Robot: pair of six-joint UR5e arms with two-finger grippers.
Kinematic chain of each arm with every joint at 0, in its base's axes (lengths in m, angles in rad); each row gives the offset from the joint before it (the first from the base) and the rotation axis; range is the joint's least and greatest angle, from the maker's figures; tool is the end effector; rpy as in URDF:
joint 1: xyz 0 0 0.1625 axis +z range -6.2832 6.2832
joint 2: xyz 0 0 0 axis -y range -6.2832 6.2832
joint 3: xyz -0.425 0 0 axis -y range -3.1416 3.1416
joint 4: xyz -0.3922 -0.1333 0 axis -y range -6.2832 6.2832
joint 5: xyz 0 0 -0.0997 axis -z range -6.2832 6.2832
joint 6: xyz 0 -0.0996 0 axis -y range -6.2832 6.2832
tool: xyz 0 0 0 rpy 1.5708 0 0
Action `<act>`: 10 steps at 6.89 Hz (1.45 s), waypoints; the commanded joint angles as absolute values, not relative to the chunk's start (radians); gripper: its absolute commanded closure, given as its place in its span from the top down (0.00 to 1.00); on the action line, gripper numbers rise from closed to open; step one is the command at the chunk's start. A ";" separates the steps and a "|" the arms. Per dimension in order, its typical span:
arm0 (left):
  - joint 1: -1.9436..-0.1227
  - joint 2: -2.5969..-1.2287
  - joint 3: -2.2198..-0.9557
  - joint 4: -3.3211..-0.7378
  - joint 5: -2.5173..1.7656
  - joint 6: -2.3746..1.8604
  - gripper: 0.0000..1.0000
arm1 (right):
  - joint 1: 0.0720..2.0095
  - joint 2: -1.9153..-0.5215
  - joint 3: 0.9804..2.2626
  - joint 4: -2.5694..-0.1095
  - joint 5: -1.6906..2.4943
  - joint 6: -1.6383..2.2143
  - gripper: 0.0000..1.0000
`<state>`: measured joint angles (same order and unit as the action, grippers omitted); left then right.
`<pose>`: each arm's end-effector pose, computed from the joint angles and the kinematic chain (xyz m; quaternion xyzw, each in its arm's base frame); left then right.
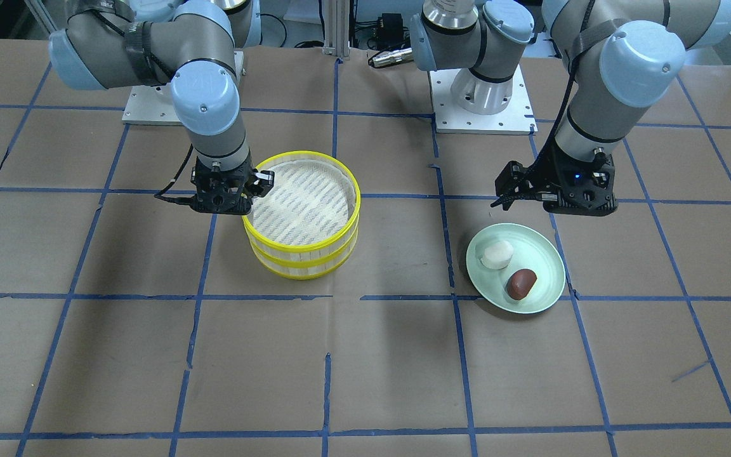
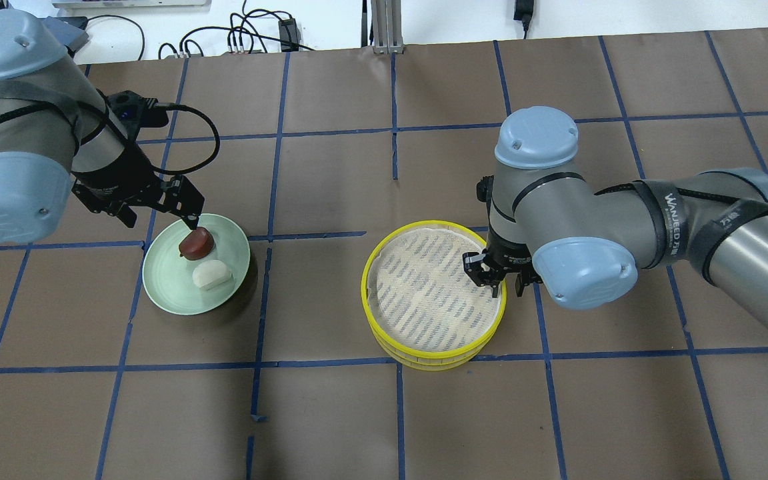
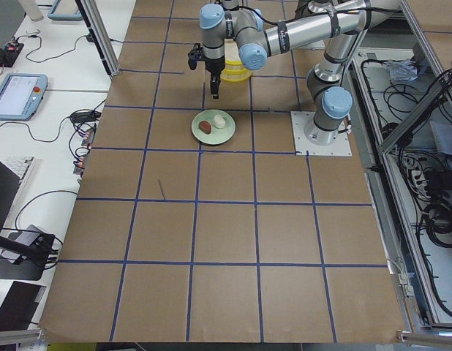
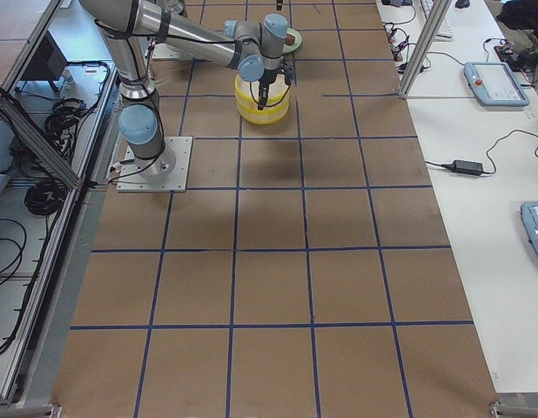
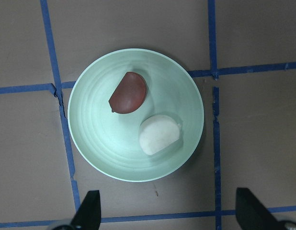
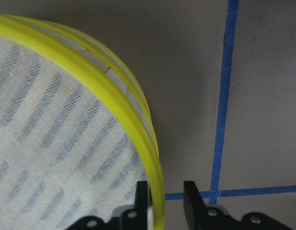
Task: Place buns in different layers of steamer
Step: 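Lift the top steamer tier aside with the right gripper while the left lowers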
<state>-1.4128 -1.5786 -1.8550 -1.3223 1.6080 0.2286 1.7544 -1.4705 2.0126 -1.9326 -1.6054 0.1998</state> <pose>-0.0534 -0.4887 0.3708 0.0357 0.9990 0.0249 0.0141 0.2114 -0.4273 0.2672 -0.0065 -0.9958 -0.0851 0.0341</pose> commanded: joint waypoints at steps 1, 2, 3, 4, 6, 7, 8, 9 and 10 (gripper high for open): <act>-1.413 -1.578 -1.852 -1.322 1.608 0.227 1.00 | 1.750 -1.474 2.011 -1.916 -1.635 0.212 0.07; -1.413 -1.578 -1.850 -1.321 1.608 0.227 1.00 | 1.744 -1.483 2.008 -1.911 -1.661 0.204 0.07; -1.413 -1.578 -1.850 -1.321 1.608 0.226 1.00 | 1.741 -1.483 1.979 -1.866 -1.661 0.204 0.07; -1.413 -1.582 -1.853 -1.321 1.608 0.221 1.00 | 1.741 -1.489 1.915 -1.773 -1.660 0.203 0.07; -1.413 -1.586 -1.858 -1.298 1.606 0.222 0.99 | 1.715 -1.491 1.802 -1.654 -1.658 0.186 0.08; -1.413 -1.601 -1.859 -1.287 1.608 0.222 0.98 | 1.674 -1.499 1.708 -1.552 -1.660 0.122 0.08; -1.411 -1.633 -1.862 -1.285 1.618 0.229 0.95 | 1.598 -1.508 1.628 -1.451 -1.658 0.038 0.08; -1.410 -1.658 -1.864 -1.240 1.618 0.224 0.94 | 1.513 -1.528 1.580 -1.389 -1.655 -0.045 0.08; -1.401 -1.716 -1.858 -1.141 1.615 0.219 0.95 | 1.458 -1.535 1.556 -1.350 -1.660 -0.102 0.08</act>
<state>-1.4082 -1.6600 -1.8611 -1.2307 1.6164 0.2237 1.5362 -1.5220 1.6023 -1.4143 -1.6574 -0.0215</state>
